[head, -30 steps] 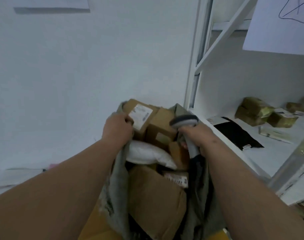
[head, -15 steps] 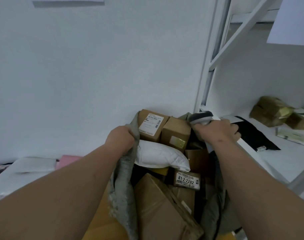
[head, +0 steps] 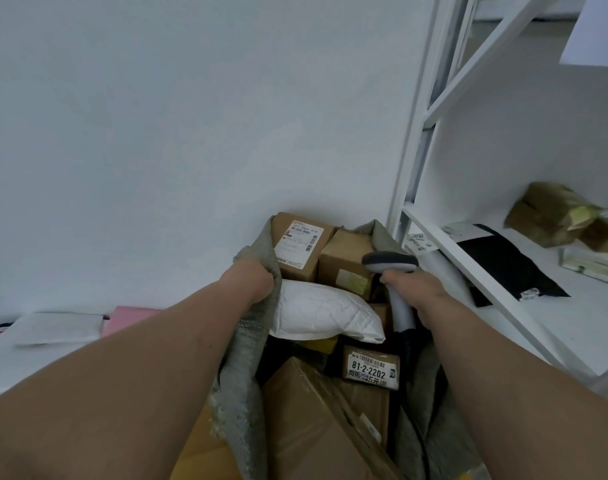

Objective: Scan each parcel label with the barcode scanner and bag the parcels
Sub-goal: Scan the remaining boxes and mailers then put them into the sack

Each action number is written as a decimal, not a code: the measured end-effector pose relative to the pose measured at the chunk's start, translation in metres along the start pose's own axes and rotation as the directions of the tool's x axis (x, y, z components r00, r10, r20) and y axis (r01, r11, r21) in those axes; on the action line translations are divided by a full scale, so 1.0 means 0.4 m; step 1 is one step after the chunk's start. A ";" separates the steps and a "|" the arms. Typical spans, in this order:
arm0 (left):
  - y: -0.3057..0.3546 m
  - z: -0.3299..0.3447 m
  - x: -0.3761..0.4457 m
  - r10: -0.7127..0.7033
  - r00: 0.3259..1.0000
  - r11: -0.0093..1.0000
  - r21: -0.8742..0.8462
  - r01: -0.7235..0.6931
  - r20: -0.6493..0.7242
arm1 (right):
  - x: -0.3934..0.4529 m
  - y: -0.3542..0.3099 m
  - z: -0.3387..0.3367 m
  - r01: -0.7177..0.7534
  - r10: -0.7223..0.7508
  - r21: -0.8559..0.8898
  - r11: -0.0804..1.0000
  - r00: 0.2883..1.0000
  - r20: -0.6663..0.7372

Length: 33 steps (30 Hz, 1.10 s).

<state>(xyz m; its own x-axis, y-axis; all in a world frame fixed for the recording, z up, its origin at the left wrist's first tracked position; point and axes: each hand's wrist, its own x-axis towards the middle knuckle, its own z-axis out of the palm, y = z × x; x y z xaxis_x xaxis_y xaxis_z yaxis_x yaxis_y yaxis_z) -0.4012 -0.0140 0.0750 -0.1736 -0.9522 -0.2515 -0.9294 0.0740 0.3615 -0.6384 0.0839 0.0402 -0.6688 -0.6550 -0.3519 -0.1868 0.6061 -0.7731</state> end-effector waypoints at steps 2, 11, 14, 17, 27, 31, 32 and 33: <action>0.009 0.006 0.004 0.002 1.000 1.000 -0.029 -0.002 0.003 | 0.003 0.006 -0.004 0.007 -0.007 0.001 1.000 1.000 0.016; 0.006 -0.008 -0.025 0.047 0.970 0.993 -0.094 -0.072 -0.239 | -0.043 -0.042 -0.039 0.178 -0.173 0.024 0.984 0.974 -0.147; 0.010 -0.048 -0.043 0.039 0.925 0.981 -0.162 -0.108 -0.379 | -0.069 -0.059 -0.062 0.303 -0.273 0.092 0.949 0.930 -0.248; 0.016 -0.077 -0.059 0.045 0.886 0.974 -0.176 -0.142 -0.461 | -0.089 -0.069 -0.076 0.380 -0.340 0.066 0.923 0.882 -0.326; 0.070 -0.175 -0.109 0.032 0.749 0.912 -0.288 -0.293 -0.662 | -0.160 -0.144 -0.116 0.544 -0.428 0.118 0.831 0.760 -0.489; 0.103 -0.215 -0.122 0.067 0.735 0.867 -0.325 -0.378 -0.674 | -0.196 -0.154 -0.113 0.605 -0.492 0.114 0.788 0.730 -0.475; 0.104 -0.209 -0.124 0.096 0.755 0.876 -0.306 -0.374 -0.649 | -0.200 -0.145 -0.102 0.600 -0.524 0.058 0.798 0.738 -0.425; 0.100 -0.196 -0.124 0.123 0.780 0.891 -0.277 -0.359 -0.614 | -0.201 -0.132 -0.089 0.592 -0.552 0.000 0.806 0.751 -0.362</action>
<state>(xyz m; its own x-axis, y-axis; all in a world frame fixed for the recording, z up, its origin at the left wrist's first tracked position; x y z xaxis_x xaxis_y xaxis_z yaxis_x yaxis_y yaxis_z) -0.4044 0.0128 0.1725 -0.0504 -0.9154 0.3993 -0.6760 0.3256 0.6610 -0.6006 0.1206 0.1282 -0.6597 -0.6632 0.3534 -0.5465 0.1006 -0.8314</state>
